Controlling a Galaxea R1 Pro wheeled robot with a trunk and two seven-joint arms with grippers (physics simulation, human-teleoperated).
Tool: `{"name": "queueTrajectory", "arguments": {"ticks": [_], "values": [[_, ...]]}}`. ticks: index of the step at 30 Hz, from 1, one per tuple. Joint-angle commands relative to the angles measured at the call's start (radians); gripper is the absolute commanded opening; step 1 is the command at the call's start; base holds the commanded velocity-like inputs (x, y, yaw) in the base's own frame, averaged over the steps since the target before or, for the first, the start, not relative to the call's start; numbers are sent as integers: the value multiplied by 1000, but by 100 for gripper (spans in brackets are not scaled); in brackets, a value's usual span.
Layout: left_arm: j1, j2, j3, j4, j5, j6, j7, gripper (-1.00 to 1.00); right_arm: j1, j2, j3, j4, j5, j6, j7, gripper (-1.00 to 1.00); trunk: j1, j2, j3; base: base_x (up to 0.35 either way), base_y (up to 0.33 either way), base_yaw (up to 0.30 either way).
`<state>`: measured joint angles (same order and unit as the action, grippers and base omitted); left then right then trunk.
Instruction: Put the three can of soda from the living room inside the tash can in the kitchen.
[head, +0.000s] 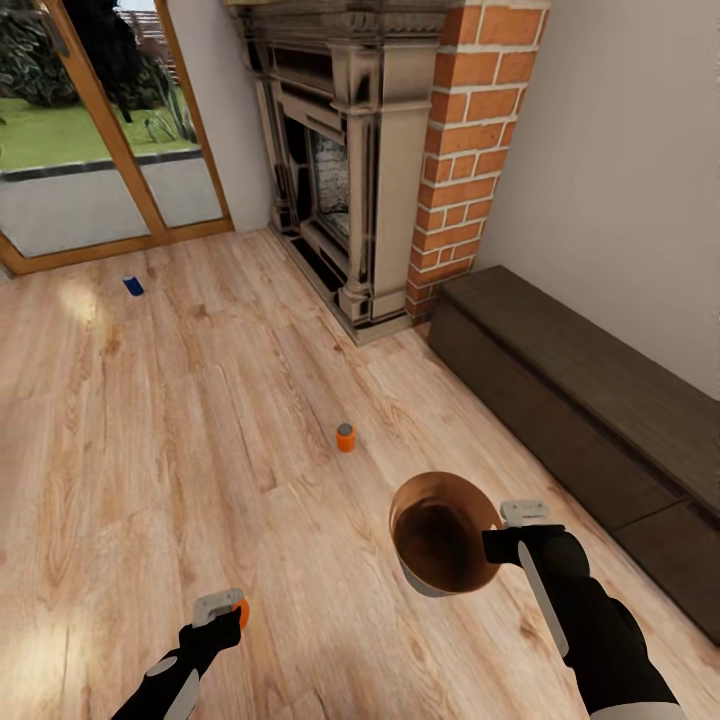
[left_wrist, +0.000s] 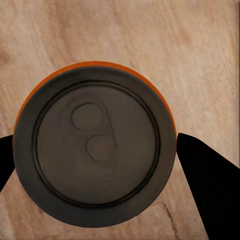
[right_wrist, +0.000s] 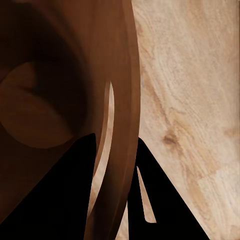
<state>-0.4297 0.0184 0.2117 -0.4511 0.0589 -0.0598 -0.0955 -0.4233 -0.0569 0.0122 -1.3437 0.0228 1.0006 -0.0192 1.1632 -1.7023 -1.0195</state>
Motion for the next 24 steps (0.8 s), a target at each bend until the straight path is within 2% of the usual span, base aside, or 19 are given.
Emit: {"name": "queueTrajectory", "arguments": {"ticks": [1,24], "values": [[0,0,0,0,-1,0,0,-100,0,0,0,0,-14,0,3,-100,-4,7,5,0,0,0],[0,0,0,0,-1,0,0,-100,1,0,0,0,-14,0,3,-100,-92,168,115,0,0,0]]}}
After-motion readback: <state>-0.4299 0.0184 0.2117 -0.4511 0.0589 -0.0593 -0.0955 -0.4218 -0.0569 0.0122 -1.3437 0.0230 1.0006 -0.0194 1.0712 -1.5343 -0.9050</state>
